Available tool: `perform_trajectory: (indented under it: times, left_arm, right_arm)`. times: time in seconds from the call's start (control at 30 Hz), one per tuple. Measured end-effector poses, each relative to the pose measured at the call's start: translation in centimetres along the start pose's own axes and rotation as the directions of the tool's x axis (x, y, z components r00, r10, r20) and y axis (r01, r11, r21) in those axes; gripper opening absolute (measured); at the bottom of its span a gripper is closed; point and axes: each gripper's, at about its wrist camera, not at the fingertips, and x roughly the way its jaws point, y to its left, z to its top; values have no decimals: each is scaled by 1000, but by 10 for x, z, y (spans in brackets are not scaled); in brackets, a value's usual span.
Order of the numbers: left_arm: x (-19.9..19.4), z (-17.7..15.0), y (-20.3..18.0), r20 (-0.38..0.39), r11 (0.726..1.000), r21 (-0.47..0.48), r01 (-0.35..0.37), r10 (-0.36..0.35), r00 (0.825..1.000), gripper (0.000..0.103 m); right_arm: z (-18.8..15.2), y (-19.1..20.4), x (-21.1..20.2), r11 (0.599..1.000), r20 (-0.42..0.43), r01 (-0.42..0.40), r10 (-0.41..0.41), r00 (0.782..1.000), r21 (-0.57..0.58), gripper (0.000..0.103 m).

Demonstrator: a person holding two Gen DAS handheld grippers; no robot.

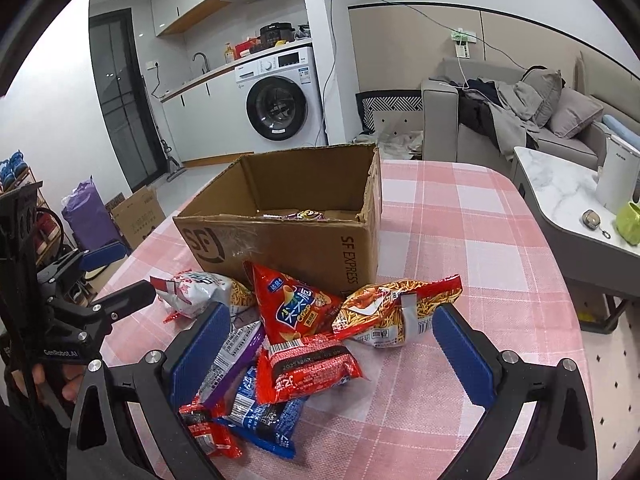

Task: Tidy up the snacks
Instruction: 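Grasp the orange noodle-snack bag with the right tool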

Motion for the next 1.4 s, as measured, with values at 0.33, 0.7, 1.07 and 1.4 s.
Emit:
perform_trajectory:
  times: [0.33,0.7,1.07,1.4]
  left_arm:
    - [16,-3,8,-33,1000,-16,-5,5,999,102]
    - [40,-9,23,-85,999,-36,-19,16,996,102]
    - [58,-16,38,-117,997,-69,-22,14,993,102]
    - [60,-18,34,-118,998,-54,-8,2,993,102]
  right_arm:
    - [-6,11,13,998,-29,41,-43,999,-55,103]
    - [-10,-5,24,996,-66,74,-77,995,-42,103]
    - [-15,-45,42,991,-104,97,-87,991,93,103]
    - [-14,-61,62,983,-103,76,-60,993,166,102]
